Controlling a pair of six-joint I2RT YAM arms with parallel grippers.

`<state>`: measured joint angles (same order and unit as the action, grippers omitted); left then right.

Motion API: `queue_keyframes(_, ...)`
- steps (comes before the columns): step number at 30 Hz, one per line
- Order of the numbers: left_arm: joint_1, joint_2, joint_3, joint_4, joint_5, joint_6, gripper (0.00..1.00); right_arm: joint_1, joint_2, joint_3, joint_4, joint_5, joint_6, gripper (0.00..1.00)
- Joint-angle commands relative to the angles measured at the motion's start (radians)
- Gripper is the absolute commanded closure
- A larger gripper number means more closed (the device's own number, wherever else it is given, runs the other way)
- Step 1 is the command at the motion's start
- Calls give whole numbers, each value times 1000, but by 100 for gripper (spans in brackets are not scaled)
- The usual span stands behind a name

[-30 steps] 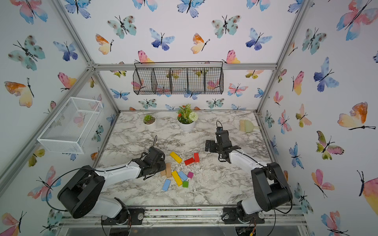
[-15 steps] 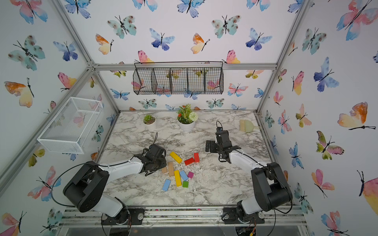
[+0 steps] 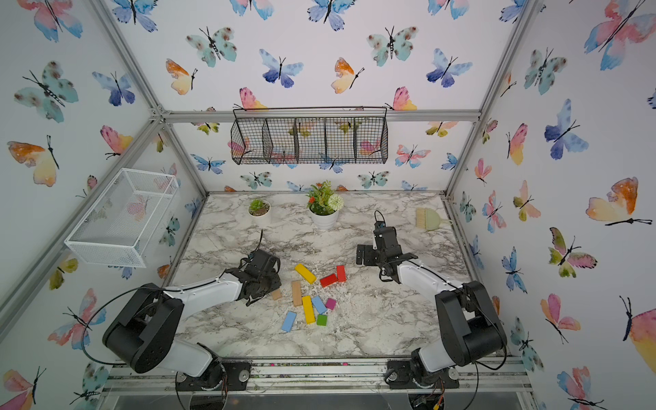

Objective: Assemble the letter v with building blocks
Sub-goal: Adjust the building block at the center of the board.

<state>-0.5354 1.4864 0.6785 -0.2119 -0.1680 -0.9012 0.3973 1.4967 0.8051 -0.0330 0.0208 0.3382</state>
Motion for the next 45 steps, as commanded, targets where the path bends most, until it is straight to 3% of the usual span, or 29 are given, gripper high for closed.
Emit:
queue_keyframes(1,21,6,-12,-69,-33,1,80,9,20,6,-29,-15,-18,2)
queue_keyframes(21,59,78,24,-31,-18,24,76,14,40,19,-39,-16,-24,2)
queue_keyframes(45,60,88,14,-11,1,37,57,17,51,23,-47,-7,-27,2)
